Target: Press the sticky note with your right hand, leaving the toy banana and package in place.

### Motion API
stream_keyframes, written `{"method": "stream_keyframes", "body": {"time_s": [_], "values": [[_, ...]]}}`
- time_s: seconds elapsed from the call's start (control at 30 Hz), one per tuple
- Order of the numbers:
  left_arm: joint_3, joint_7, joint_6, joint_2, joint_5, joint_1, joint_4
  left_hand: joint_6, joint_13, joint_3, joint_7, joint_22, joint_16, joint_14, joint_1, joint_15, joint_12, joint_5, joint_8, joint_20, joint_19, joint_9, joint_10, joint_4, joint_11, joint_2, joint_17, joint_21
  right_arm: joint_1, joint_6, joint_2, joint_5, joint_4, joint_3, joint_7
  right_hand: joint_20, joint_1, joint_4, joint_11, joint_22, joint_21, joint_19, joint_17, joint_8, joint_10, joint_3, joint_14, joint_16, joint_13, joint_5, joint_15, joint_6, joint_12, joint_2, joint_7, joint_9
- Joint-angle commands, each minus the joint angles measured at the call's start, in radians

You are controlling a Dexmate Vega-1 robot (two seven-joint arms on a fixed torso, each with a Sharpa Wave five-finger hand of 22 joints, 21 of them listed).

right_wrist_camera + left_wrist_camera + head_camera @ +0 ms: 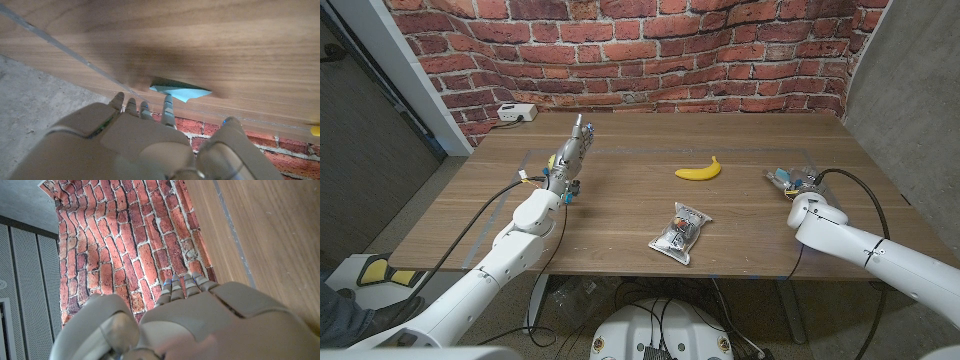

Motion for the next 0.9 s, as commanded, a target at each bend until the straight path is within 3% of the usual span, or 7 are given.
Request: {"method": "stream_keyframes", "body": {"time_s": [0.03, 0.9], "values": [[-0.001, -0.001, 0.001, -0.008, -0.006, -0.004, 0.012, 0.007, 0.005, -0.007, 0.003, 0.004, 0.006, 0.007, 0.004, 0.005, 0.008, 0.000, 0.002, -0.001, 0.002, 0.002, 0.011, 0.002, 0.000, 0.004, 0.005, 0.003, 0.025, -0.013, 0.005, -0.012, 0.012, -0.026, 0.014, 0.003, -0.009, 0.001, -0.007, 0.005, 0.006, -0.095, 0.004, 0.008, -0.022, -0.004, -0.089, 0.005, 0.003, 0.005, -0.005, 0.000, 0.004, -0.001, 0.000, 0.005], [0.002, -0.001, 0.011, -0.006, -0.008, -0.005, 0.011, 0.010, 0.005, -0.008, -0.001, 0.004, 0.003, 0.007, 0.008, 0.002, 0.004, -0.005, -0.001, 0.002, 0.001, 0.002, 0.012, 0.002, -0.002, 0.010, 0.005, 0.002, 0.054, 0.000, 0.029, -0.026, 0.038, -0.063, 0.035, 0.002, -0.015, 0.003, -0.029, 0.007, 0.018, -0.089, 0.006, 0.017, -0.027, -0.005, -0.079, 0.012, 0.005, 0.005, -0.016, 0.021, 0.011, 0.009, -0.012, 0.005]]}}
